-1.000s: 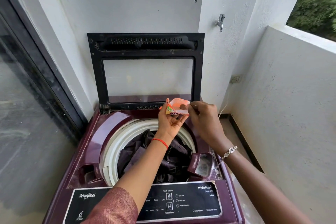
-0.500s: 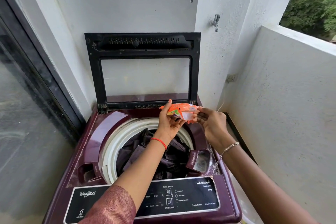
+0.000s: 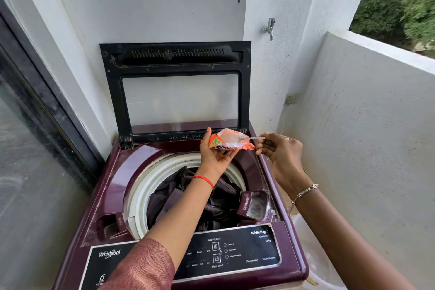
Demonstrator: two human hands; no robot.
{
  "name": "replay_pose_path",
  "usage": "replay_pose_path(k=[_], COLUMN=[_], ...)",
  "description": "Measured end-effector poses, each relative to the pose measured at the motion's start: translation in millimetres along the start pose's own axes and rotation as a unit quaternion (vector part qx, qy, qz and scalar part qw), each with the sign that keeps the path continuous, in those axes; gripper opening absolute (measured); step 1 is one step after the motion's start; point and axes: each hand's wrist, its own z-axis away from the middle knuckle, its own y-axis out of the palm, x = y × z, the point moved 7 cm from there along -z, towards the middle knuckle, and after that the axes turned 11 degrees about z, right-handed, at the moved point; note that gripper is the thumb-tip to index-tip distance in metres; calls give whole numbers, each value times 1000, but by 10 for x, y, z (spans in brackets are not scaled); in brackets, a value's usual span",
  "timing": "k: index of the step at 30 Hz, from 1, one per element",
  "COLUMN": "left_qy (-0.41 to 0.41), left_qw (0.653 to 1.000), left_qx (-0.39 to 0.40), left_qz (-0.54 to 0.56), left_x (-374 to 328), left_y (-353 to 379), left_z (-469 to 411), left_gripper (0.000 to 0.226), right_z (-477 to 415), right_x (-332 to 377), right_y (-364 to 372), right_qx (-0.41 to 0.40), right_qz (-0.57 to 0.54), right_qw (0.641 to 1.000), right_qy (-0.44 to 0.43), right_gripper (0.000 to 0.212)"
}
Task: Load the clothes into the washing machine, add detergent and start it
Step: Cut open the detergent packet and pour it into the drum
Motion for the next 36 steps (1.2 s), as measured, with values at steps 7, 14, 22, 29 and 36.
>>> replay_pose_path(k=[7,14,22,29,36], left_qy=[-24,-33,-46,-39,-38], left_qw=[999,998,997,998,997], left_qx=[19,3,23,-2,1], left_qz=[-13,-51,-54,-50,-66], left_x=[65,154,161,193,239], left_y=[65,15,61,46,22], left_z=[27,-17,-13,-26,-33], left_gripper=[46,50,53,48,53], right_z=[3,56,130,136,185], right_x=[10,-43,-100,-25,-34], right_y=[-105,-105,-146,-201,-251], right_qx=[-6,11,25,2,8], right_qz=[-3,10,2,-12,17], right_qw=[1000,1000,1000,1000,1000], right_qy=[5,16,16,-10,-6], right_gripper=[16,18,16,15,18])
